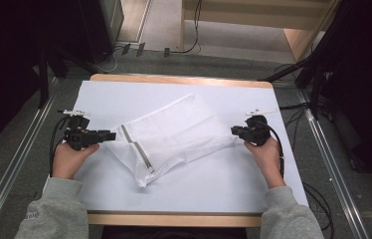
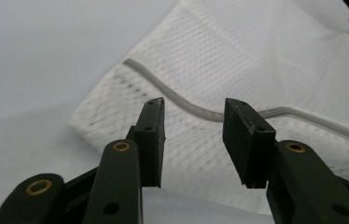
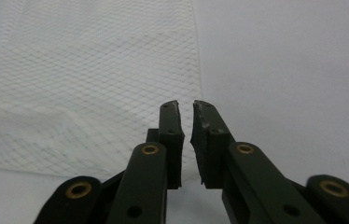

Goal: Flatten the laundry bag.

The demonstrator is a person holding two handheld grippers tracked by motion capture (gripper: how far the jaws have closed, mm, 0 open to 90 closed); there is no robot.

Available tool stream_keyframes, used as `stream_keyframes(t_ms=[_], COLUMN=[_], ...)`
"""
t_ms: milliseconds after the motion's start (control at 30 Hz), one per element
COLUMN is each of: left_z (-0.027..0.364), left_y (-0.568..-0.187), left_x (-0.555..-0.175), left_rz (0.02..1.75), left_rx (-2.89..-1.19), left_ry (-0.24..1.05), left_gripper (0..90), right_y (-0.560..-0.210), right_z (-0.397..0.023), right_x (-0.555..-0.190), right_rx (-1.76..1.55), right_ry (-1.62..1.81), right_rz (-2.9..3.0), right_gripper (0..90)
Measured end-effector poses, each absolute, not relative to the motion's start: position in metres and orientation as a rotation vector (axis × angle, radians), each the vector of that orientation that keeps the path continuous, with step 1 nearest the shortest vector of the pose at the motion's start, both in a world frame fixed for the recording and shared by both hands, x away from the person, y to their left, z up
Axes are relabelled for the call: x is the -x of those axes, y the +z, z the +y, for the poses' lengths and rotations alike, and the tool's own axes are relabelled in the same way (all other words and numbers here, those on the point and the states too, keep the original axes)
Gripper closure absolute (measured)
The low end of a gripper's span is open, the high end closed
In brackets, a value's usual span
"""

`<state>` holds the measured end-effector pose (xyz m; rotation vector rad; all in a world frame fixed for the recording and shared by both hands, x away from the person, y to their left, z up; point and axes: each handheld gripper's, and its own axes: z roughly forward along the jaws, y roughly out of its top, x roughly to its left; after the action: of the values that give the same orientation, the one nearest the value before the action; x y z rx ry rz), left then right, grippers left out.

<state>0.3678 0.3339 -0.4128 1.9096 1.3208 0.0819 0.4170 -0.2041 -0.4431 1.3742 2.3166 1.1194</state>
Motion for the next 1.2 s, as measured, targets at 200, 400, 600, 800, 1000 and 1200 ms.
stream_keyframes(t_ms=[200,400,600,800,1000,1200], left_z=[0.317,0.3,0.291,0.293,0.299,0.306], left_y=[-0.402,-0.401,-0.406,-0.41,-0.411,-0.414], left_x=[-0.364,-0.361,-0.362,-0.364,-0.366,-0.381], left_rz=[1.241,1.189,1.16,1.178,1.194,1.234], left_rx=[-1.936,-1.968,-2.0,-2.002,-1.99,-1.976], left_ry=[0.073,0.043,0.029,0.024,0.044,0.077], left_gripper=[56.7,54.4,53.4,53.1,53.0,52.9], right_y=[-0.439,-0.45,-0.463,-0.466,-0.464,-0.465], right_z=[-0.205,-0.206,-0.19,-0.183,-0.186,-0.198], right_x=[-0.405,-0.399,-0.4,-0.399,-0.407,-0.437], right_rx=[-1.353,-1.401,-1.372,-1.318,-1.317,-1.387], right_ry=[1.116,1.125,1.055,0.971,0.936,0.974], right_rz=[2.31,2.338,2.422,2.466,2.435,2.362], right_gripper=[74.2,61.3,58.5,84.9,89.4,89.0])
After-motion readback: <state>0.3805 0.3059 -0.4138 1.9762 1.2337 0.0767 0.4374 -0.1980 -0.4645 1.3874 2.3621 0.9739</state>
